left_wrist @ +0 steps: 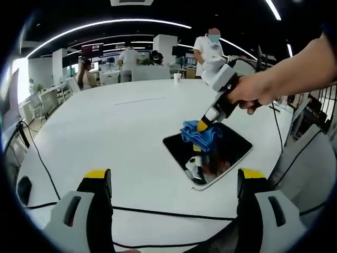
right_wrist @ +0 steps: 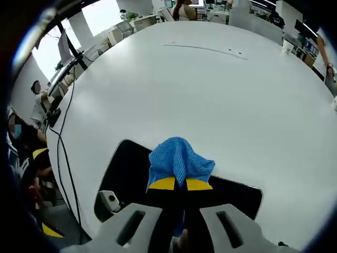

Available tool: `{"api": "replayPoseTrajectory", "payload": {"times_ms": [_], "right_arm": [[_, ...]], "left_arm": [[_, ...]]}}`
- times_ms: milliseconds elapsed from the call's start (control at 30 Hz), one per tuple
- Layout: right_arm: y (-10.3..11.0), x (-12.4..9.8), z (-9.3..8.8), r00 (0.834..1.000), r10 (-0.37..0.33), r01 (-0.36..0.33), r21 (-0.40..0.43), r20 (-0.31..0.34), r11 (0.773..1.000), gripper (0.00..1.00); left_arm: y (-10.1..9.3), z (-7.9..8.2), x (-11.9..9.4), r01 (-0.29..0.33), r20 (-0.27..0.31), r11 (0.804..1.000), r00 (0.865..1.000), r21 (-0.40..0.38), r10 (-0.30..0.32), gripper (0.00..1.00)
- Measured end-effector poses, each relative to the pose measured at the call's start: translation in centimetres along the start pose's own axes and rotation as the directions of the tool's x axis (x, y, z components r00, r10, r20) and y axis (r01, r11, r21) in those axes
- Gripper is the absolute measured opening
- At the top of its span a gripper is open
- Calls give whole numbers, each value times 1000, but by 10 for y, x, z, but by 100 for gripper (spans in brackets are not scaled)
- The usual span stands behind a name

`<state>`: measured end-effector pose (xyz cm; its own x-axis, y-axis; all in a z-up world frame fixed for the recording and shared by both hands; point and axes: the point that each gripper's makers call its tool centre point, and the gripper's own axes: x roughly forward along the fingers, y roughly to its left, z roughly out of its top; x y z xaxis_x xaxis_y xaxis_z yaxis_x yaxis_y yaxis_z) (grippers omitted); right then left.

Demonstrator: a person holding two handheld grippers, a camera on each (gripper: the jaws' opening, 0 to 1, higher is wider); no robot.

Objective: Wipe the mirror surface with the cleaning cloth until all visible marks leave the cleaned area.

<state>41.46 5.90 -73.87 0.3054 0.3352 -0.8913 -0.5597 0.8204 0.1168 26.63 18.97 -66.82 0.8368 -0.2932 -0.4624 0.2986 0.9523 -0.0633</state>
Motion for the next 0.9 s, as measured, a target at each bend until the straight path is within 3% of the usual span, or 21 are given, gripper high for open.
{"api": "replayPoseTrajectory", "payload": {"times_ms": [167,467,700,900], "right_arm": [[-3,5,3,1000,-1,0,20,21,1000,0],[-4,6,3,1000,5,-5,20,5,1000,0],[-4,8,3,1000,16,-16,18,11,1000,0],[-5,10,4,1000,15,-15,18,14,1000,0]], "left_arm": [[1,-1,0,-6,-2,1000,1000,1,6,99],[0,-4,0,-2,-18,1000,1000,12,2,99],[-8,-6,2,33,-37,999,999,28,-32,99],[-4,-8,2,19,-45,999,999,32,-17,99]]}}
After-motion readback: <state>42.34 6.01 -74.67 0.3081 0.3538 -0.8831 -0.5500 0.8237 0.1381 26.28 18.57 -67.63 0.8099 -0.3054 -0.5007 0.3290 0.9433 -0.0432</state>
